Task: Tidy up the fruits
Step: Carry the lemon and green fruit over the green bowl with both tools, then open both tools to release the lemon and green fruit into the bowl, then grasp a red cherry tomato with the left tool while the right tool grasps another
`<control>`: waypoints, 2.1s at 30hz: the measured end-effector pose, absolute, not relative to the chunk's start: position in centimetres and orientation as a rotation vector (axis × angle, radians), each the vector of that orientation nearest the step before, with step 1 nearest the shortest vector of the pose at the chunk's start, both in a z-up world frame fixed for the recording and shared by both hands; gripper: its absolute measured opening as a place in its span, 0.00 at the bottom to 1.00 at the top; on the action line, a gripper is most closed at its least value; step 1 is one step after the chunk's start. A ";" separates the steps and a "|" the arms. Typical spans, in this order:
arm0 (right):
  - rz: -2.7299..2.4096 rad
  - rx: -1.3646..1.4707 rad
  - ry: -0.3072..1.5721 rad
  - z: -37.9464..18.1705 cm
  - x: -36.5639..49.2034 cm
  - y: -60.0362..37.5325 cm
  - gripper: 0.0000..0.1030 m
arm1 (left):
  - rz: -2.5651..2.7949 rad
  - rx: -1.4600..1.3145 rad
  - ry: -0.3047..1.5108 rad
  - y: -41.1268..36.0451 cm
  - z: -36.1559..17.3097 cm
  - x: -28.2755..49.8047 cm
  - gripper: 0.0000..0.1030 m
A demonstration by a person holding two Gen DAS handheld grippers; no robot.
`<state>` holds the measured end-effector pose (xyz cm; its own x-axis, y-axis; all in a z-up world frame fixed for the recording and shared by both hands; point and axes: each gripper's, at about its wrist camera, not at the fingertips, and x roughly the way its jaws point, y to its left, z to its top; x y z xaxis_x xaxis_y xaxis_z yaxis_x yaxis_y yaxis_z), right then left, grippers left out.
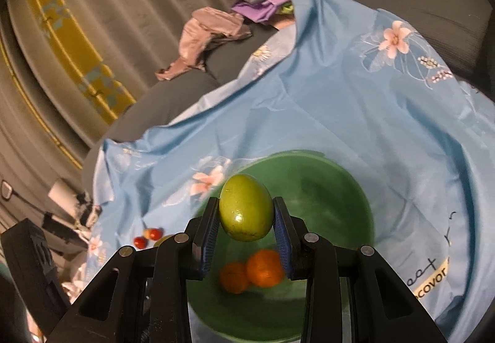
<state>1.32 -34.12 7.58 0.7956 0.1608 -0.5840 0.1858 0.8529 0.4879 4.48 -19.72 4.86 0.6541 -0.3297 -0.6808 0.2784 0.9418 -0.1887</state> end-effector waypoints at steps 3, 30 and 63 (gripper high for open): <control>-0.038 0.580 0.680 7.0 1.7 -34.7 0.34 | -0.340 -0.048 0.799 -20.5 4.2 4.6 0.45; -0.154 0.488 0.803 5.3 3.0 -34.1 0.35 | -0.446 -0.050 0.857 -22.3 2.3 4.8 0.45; 0.113 0.332 0.679 9.1 2.8 -25.6 0.52 | 0.060 -0.416 0.725 -0.2 4.8 1.9 0.74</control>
<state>2.76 -25.56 9.11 0.7742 0.2098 -0.5971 0.0051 0.9413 0.3374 1.87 -0.21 4.84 0.7504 -0.0892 -0.6550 -0.1952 0.9168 -0.3485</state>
